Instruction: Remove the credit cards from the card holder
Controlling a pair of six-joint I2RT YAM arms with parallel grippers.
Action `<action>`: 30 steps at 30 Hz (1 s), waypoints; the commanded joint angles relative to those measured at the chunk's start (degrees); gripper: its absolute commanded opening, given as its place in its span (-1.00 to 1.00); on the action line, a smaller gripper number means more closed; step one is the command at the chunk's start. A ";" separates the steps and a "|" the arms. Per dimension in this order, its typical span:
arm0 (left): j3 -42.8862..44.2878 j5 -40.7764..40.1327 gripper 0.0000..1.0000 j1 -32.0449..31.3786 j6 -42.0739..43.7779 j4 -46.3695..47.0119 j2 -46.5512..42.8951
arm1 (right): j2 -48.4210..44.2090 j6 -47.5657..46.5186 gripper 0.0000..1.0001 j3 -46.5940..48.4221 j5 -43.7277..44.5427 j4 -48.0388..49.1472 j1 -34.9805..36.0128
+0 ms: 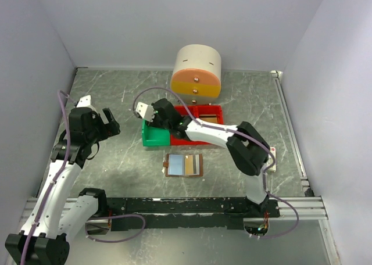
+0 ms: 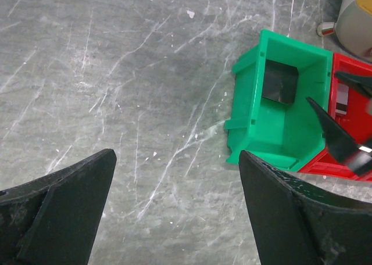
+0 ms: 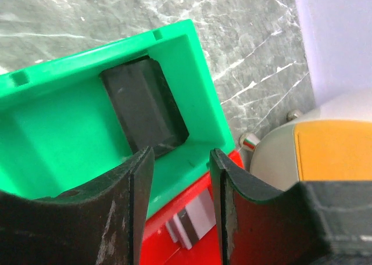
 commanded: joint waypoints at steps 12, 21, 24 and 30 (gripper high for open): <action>-2.35 18.88 0.87 0.26 4.19 6.29 0.76 | -33.55 53.49 -0.16 -31.12 -1.23 6.69 -3.16; -11.43 40.74 0.74 -10.34 -7.93 24.15 3.33 | -48.73 78.79 -0.28 -53.65 -7.25 7.15 -6.92; -10.74 31.60 0.70 -22.03 -9.25 25.21 7.31 | -51.12 82.20 -0.37 -57.73 -9.85 8.57 -7.83; -10.68 25.97 0.59 -33.00 -14.32 32.16 16.66 | -50.28 82.24 -0.47 -58.83 -12.95 8.85 -8.08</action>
